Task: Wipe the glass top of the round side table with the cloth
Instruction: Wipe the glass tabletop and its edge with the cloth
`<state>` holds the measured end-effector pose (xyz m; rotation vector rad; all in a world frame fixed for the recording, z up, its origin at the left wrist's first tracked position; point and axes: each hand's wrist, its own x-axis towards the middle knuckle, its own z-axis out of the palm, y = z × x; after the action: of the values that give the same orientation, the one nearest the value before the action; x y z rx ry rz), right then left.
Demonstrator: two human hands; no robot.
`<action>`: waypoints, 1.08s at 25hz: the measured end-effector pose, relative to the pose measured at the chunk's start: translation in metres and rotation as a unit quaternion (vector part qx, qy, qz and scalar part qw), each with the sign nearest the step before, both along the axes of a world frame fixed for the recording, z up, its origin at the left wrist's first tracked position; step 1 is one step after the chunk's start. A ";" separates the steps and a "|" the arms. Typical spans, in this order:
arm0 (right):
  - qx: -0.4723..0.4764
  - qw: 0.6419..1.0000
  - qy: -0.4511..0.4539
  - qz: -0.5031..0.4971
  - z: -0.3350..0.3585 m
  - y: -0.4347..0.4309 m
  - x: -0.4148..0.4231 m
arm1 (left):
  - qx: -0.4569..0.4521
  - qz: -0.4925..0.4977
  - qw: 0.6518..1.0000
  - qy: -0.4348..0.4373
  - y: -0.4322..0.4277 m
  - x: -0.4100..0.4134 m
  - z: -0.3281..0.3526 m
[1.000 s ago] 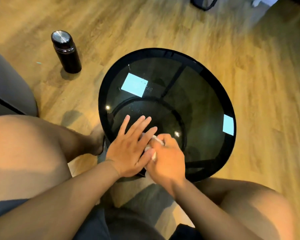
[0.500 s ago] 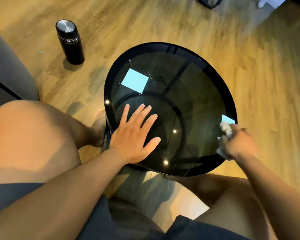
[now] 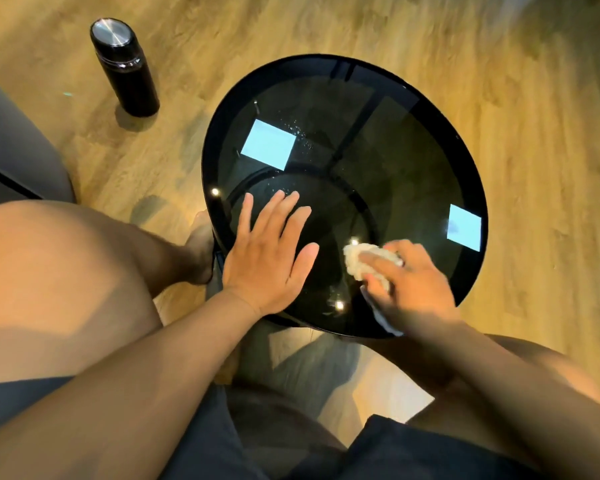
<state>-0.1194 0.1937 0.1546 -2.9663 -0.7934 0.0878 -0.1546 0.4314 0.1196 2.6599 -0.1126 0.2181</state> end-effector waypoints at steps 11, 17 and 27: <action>-0.034 0.959 -0.027 -0.279 0.000 0.001 0.069 | 0.030 -0.012 0.999 0.043 0.002 0.004 -0.004; 0.082 0.994 0.022 0.064 0.001 0.083 -0.048 | 0.007 -0.023 0.999 0.034 0.003 0.001 0.000; -0.057 0.953 -0.005 -0.296 0.003 -0.067 0.196 | 0.002 -0.032 0.999 -0.004 0.003 0.000 -0.005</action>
<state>0.0763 0.1262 0.1580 -3.1678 0.1311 0.0856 -0.1544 0.4347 0.1146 2.6551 -0.1993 0.2070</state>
